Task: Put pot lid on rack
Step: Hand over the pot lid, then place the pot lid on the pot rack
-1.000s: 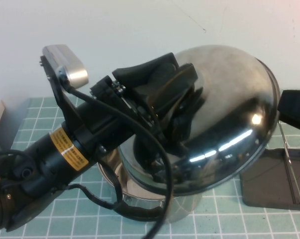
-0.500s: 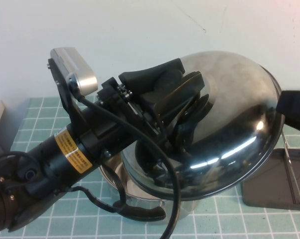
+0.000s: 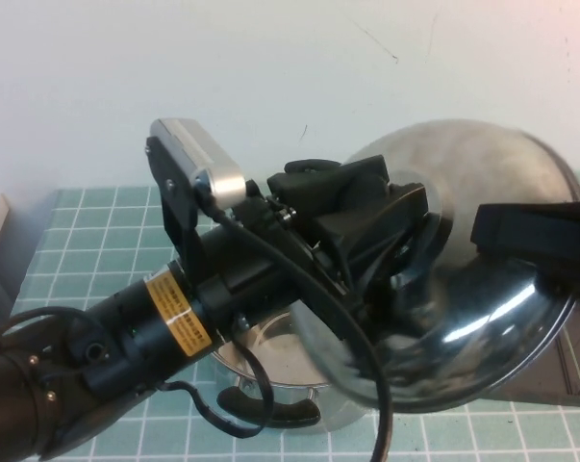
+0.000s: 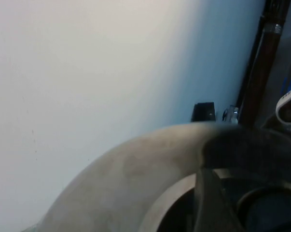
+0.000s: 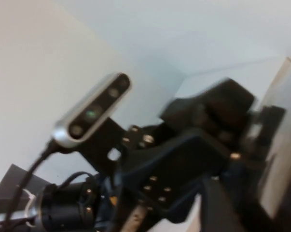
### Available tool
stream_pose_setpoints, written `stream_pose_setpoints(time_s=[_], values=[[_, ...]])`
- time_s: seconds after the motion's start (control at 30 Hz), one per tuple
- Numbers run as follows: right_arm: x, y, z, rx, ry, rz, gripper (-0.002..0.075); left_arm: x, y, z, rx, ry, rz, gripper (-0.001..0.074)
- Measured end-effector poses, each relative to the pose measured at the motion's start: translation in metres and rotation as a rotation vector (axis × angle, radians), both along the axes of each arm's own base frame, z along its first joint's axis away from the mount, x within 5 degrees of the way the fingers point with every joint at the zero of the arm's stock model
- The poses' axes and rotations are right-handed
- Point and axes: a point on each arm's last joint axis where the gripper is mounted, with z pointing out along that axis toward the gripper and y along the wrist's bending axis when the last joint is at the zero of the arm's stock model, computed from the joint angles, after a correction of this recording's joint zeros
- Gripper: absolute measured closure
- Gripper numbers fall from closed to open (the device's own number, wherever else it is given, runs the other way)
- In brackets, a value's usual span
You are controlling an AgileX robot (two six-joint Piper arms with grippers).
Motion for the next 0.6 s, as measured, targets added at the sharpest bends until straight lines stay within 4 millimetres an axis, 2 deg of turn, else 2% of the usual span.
stream_pose_setpoints(time_s=[0.07, 0.13, 0.2, 0.3, 0.4, 0.5, 0.57, 0.6], values=[[0.0, 0.0, 0.0, -0.001, 0.001, -0.002, 0.0504, 0.002, -0.001, -0.003, 0.008, 0.014, 0.007, 0.0422], [0.0, 0.001, 0.0, -0.006, -0.005, -0.004, 0.0543, 0.004, -0.001, -0.005, 0.012, 0.027, 0.016, 0.0411], [0.001, 0.001, -0.001, -0.024, -0.031, -0.011, 0.0613, 0.006, -0.002, -0.008, 0.027, 0.043, 0.026, 0.0358], [0.008, -0.002, -0.004, -0.101, -0.079, -0.062, 0.0615, 0.006, -0.002, -0.01, 0.044, 0.055, 0.032, 0.0239], [0.013, -0.003, 0.01, -0.138, -0.195, -0.087, 0.0615, 0.009, -0.001, -0.013, 0.071, 0.073, 0.055, 0.0181], [0.01, -0.005, 0.034, -0.202, -0.336, -0.114, 0.0615, 0.016, 0.007, -0.016, 0.106, 0.096, 0.108, 0.0197], [0.004, -0.009, 0.048, -0.306, -0.422, -0.14, 0.0615, 0.022, 0.015, -0.017, 0.15, 0.12, 0.161, 0.0257], [0.001, -0.012, 0.052, -0.377, -0.445, -0.16, 0.0615, 0.024, 0.02, -0.018, 0.184, 0.137, 0.197, 0.0329]])
